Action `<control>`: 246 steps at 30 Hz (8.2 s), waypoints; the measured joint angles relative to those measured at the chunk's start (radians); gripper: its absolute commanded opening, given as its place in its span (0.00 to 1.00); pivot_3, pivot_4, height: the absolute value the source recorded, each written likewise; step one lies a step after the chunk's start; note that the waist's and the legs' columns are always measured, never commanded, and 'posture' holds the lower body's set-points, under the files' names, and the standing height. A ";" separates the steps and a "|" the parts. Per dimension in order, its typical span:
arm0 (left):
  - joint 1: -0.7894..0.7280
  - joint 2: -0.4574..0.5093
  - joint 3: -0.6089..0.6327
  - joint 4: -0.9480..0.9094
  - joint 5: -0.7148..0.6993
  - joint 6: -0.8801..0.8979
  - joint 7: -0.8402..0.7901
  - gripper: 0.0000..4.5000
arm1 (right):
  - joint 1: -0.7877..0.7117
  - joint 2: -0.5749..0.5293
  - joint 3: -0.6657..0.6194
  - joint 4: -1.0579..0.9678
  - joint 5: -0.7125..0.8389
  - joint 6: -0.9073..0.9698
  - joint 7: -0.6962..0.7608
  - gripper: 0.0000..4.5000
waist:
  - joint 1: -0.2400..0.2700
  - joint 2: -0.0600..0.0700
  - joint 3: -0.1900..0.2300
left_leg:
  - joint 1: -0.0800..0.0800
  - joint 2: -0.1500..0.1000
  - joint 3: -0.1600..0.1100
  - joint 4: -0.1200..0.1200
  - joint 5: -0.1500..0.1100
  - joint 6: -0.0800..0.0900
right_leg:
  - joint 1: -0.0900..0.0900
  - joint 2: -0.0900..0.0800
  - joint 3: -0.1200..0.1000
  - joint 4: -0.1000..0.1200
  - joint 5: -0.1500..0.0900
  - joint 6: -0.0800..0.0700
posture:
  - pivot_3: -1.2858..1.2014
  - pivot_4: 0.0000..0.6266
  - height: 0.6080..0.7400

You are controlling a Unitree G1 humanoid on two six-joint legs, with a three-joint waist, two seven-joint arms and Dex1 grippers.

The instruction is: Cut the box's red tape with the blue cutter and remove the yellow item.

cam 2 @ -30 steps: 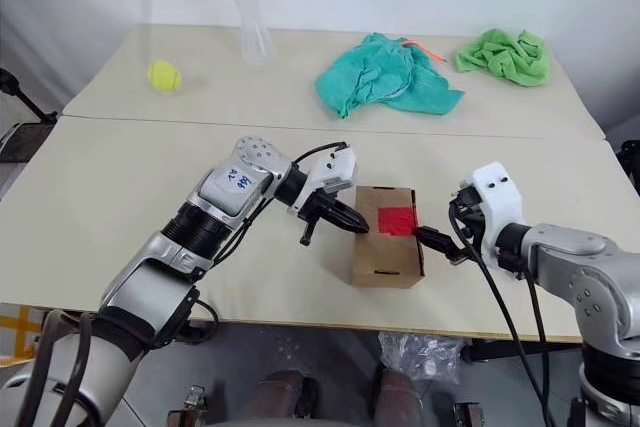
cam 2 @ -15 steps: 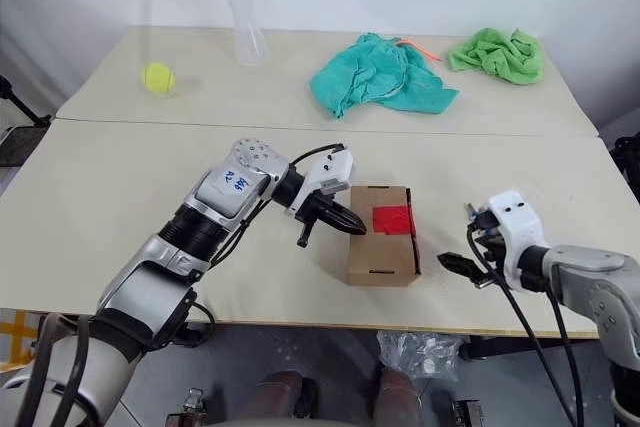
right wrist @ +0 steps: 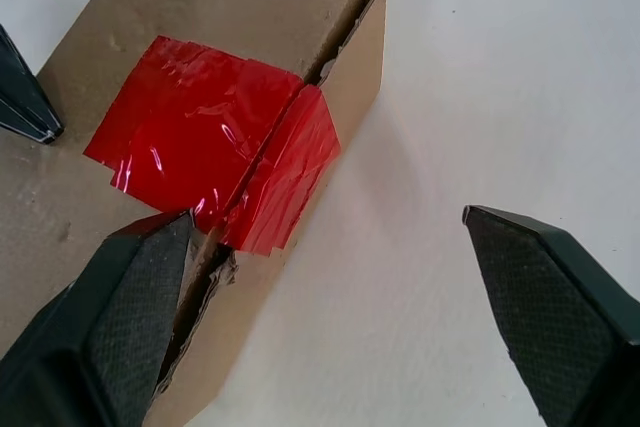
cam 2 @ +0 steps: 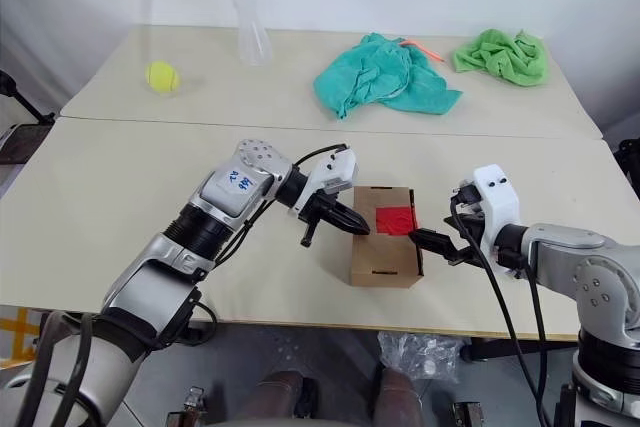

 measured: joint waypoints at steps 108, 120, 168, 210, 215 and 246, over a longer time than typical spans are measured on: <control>0.077 0.054 0.038 -0.129 -0.021 0.074 0.057 0.00 | -0.152 -0.073 0.033 0.286 0.155 0.097 0.046 0.01 | -0.020 0.003 -0.002 | 0.000 -0.001 0.000 -0.001 0.000 -0.001 | 0.000 -0.002 0.001 -0.003 0.001 0.001 | 0.52 0.24 1.00; 0.075 0.000 0.047 -0.003 -0.002 0.051 0.135 0.00 | -0.325 -0.212 0.005 0.259 0.637 0.097 -0.380 0.01 | -0.018 0.004 0.000 | -0.003 0.000 -0.002 -0.002 -0.001 -0.001 | -0.001 -0.002 0.000 -0.005 0.001 0.001 | 0.52 0.24 1.00; -0.070 0.005 0.058 0.078 -0.076 -0.105 -0.007 0.00 | -0.332 -0.695 0.456 0.156 1.191 -0.357 -0.874 0.01 | -0.007 0.003 0.001 | -0.013 0.003 -0.001 0.001 -0.003 0.003 | -0.004 0.000 -0.010 -0.015 0.003 0.004 | 0.52 0.24 1.00; 0.054 0.067 0.027 0.154 0.028 -0.062 0.045 0.00 | 0.054 -0.440 0.256 0.036 0.796 -0.529 -0.701 0.82 | 0.003 0.004 0.001 | -0.013 0.001 0.000 0.004 -0.003 0.004 | -0.002 0.001 -0.010 -0.013 0.005 0.005 | 0.52 0.24 1.00; 0.042 0.058 0.028 0.160 0.028 -0.064 0.039 0.00 | 0.093 -0.491 0.188 0.036 0.682 -0.503 -0.541 1.00 | 0.004 0.004 0.001 | -0.013 0.001 0.000 0.004 -0.003 0.005 | -0.002 0.001 -0.009 -0.013 0.005 0.005 | 0.52 0.24 1.00; -0.200 0.004 0.017 0.142 0.047 -0.225 -0.122 0.99 | 0.511 -0.307 -0.356 -0.211 0.252 -0.665 0.124 1.00 | 0.018 0.003 0.002 | -0.010 0.000 0.003 0.007 -0.004 0.007 | 0.000 0.001 -0.004 -0.011 0.006 0.007 | 0.52 0.24 1.00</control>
